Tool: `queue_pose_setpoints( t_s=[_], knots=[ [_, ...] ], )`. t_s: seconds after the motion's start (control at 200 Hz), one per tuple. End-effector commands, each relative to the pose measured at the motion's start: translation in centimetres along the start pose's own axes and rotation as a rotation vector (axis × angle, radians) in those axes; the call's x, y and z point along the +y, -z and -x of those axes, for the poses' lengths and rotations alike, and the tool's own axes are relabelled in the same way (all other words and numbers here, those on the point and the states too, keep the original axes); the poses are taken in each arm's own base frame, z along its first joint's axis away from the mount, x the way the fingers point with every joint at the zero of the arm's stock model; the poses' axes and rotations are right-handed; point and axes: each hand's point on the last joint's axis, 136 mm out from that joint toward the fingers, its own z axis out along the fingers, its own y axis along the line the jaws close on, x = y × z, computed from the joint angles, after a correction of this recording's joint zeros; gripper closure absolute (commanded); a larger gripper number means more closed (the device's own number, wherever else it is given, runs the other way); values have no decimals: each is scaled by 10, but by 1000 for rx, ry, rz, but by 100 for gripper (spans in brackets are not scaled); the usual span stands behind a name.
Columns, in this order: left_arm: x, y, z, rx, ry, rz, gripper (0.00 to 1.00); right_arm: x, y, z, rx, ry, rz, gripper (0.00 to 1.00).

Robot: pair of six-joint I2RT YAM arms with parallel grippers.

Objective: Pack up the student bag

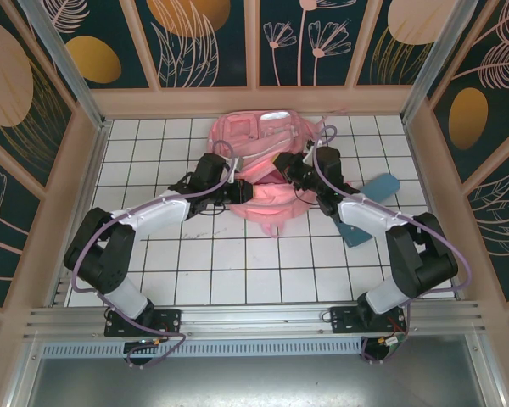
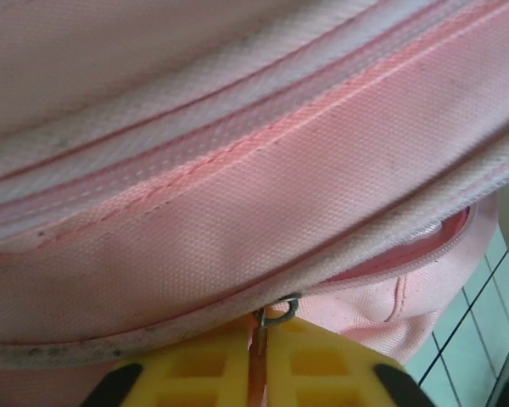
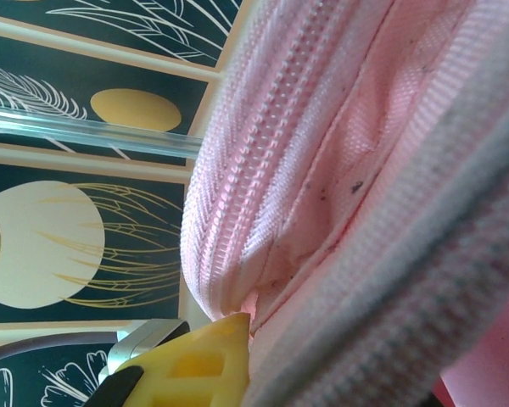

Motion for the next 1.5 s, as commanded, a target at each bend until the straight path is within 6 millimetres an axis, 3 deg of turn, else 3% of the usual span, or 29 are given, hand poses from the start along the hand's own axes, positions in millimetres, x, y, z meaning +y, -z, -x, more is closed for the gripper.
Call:
queue_pose_setpoints(
  t_s=[0.0,0.17,0.265,0.32,0.445,0.641,0.801,0.851,0.886,1.021,1.116,1.266,1.291,1.381,1.491],
  knots=[
    [-5,15,22,-81,-63,41,96,65,22,20,-93,107,134,98],
    [18,31,16,-94,-80,179,100,52,33,33,-184,113,36,100],
    [36,42,15,-106,-97,279,100,52,38,37,-215,108,30,100],
    [54,46,3,-86,-89,336,100,53,41,37,-223,106,32,100],
    [76,58,4,-106,-60,396,100,55,43,37,-224,108,33,100],
    [94,67,28,-180,-47,436,100,53,46,34,-210,112,24,100],
    [114,66,56,-232,-40,458,100,49,47,31,-184,124,15,100],
    [125,62,57,-218,-55,461,100,47,48,30,-177,125,10,100],
    [120,61,72,-234,-92,439,100,45,48,30,-173,124,7,100],
    [129,51,86,-219,-159,421,100,36,50,33,-168,113,-6,100],
    [122,55,90,-236,-185,404,100,33,49,31,-152,115,-9,100],
    [95,75,86,-280,-211,313,100,29,35,19,-72,118,-1,100],
    [95,75,75,-262,-206,297,100,29,32,17,-60,120,4,100],
    [75,82,61,-258,-207,196,100,27,25,10,-28,114,9,100],
    [48,86,50,-263,-213,88,100,34,20,2,-28,104,39,73]
  ],
)
